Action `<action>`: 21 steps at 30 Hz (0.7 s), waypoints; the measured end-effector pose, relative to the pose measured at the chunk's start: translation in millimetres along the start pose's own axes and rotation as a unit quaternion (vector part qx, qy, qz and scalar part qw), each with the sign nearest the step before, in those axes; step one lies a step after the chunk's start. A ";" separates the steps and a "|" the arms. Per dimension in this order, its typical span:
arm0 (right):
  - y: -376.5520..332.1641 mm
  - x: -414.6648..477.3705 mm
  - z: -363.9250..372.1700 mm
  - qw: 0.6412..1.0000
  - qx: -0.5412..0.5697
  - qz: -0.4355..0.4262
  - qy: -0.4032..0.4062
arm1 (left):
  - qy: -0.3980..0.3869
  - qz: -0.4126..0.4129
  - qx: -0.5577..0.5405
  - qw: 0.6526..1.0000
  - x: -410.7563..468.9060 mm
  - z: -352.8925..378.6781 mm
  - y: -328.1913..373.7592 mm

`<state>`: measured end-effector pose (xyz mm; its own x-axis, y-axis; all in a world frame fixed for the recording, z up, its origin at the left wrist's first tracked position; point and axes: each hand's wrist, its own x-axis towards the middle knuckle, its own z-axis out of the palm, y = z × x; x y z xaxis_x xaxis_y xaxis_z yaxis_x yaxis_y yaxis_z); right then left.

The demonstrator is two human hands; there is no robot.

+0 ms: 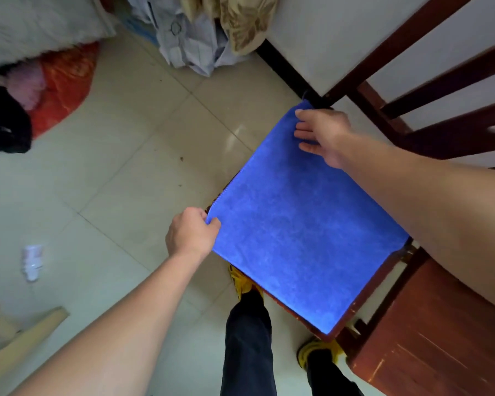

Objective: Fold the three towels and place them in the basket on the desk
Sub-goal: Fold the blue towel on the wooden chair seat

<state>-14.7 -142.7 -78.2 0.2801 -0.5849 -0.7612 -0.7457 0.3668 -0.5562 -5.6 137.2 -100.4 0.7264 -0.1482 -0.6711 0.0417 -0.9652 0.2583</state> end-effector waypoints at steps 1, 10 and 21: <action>5.5 -5.6 -6.9 1.000 -0.003 -0.008 0.012 | 0.000 0.009 0.011 1.000 -4.0 0.2 0.6; 188.0 -101.0 -89.4 0.964 -0.097 0.126 0.214 | 0.028 0.044 0.049 0.997 -21.0 7.0 10.5; 307.4 -190.4 -65.0 0.889 0.146 0.401 0.165 | 0.001 0.059 -0.057 0.997 -26.9 18.2 11.1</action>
<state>-336.5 34.4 -82.6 -0.4996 -0.2127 -0.8397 -0.4231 0.9058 0.0224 -37.2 126.6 -92.1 0.7318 -0.2585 -0.6306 0.0333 -0.9106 0.4120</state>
